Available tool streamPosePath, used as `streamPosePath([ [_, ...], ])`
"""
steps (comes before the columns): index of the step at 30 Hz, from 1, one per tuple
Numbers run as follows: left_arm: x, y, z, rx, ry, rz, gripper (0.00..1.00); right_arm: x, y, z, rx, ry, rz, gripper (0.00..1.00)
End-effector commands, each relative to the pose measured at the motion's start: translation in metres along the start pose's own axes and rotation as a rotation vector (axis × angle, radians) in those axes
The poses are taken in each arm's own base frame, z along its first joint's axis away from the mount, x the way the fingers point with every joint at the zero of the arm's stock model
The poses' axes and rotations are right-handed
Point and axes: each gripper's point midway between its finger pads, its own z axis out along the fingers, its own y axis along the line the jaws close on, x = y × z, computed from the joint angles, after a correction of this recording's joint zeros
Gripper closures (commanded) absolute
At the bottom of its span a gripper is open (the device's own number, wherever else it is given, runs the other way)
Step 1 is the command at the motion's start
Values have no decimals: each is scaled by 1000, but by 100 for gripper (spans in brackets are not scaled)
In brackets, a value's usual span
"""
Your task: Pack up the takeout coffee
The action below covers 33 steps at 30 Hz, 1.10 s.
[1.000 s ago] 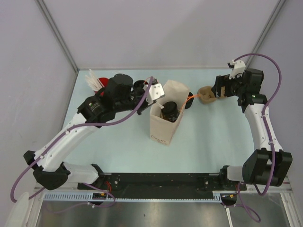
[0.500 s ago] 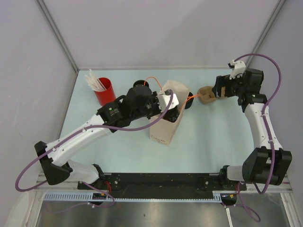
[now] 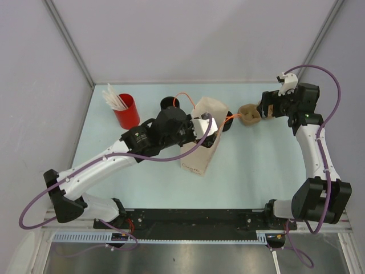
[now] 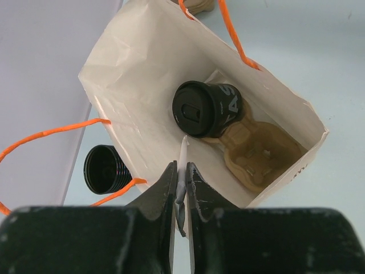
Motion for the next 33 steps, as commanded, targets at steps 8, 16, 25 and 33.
streamPosePath([
  [8, -10, -5, 4, 8, -28, 21, 81, -3, -3, 0, -8, -14, -9, 0],
  [16, -11, -9, 5, 20, -30, 24, 75, -3, -4, -1, -7, -15, -8, 0],
  [25, -25, 5, -4, -17, -62, 1, 56, -3, -5, -2, -8, -16, -2, 0],
  [33, -46, 44, -30, -56, -151, -118, 25, -3, -4, -2, -12, -18, -2, 0],
])
